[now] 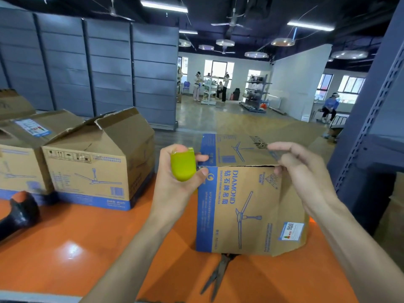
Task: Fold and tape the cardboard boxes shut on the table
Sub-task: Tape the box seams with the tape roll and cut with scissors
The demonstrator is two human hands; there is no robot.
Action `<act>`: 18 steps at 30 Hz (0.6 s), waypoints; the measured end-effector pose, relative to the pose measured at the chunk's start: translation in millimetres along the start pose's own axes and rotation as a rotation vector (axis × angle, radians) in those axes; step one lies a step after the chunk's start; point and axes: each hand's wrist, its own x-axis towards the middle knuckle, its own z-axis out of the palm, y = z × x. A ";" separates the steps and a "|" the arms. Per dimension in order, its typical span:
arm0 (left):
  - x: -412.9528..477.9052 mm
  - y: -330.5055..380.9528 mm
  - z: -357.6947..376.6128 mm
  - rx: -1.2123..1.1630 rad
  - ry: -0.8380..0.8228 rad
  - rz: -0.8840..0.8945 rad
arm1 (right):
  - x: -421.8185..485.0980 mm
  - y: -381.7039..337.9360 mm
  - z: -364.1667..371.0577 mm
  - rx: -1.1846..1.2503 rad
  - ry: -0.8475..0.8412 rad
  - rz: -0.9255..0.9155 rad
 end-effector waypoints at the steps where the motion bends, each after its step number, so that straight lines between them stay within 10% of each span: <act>1: 1.0 -0.9 -0.1 -0.003 0.005 -0.010 | -1.8 0.8 1.0 -0.059 0.014 -0.018; 11: -4.4 2.1 -1.6 -0.014 0.055 -0.012 | -26.2 16.0 15.7 -0.655 0.174 -0.300; 18: -6.8 5.5 1.0 -0.033 0.074 0.024 | -8.7 24.8 10.0 -0.257 0.050 -0.299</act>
